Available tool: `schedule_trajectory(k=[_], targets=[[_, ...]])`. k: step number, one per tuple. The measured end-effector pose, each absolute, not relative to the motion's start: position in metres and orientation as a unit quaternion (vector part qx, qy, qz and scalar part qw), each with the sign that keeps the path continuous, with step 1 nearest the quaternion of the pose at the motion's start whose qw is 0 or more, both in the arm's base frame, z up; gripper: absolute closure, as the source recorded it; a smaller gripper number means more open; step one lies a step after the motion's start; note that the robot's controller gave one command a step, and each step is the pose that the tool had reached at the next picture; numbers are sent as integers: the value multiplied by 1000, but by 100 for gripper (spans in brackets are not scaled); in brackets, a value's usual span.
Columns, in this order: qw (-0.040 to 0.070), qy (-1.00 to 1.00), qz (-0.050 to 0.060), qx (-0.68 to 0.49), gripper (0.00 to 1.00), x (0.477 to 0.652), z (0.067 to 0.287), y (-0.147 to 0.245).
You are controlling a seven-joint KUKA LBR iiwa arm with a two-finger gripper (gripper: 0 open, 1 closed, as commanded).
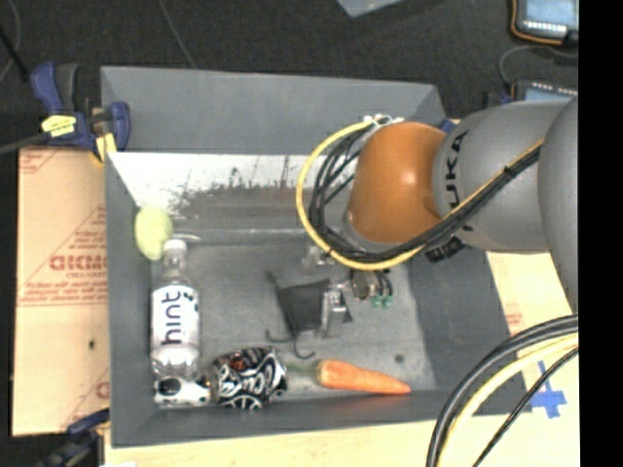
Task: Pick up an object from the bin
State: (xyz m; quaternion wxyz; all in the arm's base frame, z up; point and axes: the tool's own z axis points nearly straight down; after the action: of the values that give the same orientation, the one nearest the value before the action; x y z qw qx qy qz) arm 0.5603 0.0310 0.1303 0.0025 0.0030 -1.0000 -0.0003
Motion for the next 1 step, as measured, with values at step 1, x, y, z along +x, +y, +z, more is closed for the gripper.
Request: schedule_trajectory(k=[1], targets=[[-2,-1000,-1,3,0,562,135,31]])
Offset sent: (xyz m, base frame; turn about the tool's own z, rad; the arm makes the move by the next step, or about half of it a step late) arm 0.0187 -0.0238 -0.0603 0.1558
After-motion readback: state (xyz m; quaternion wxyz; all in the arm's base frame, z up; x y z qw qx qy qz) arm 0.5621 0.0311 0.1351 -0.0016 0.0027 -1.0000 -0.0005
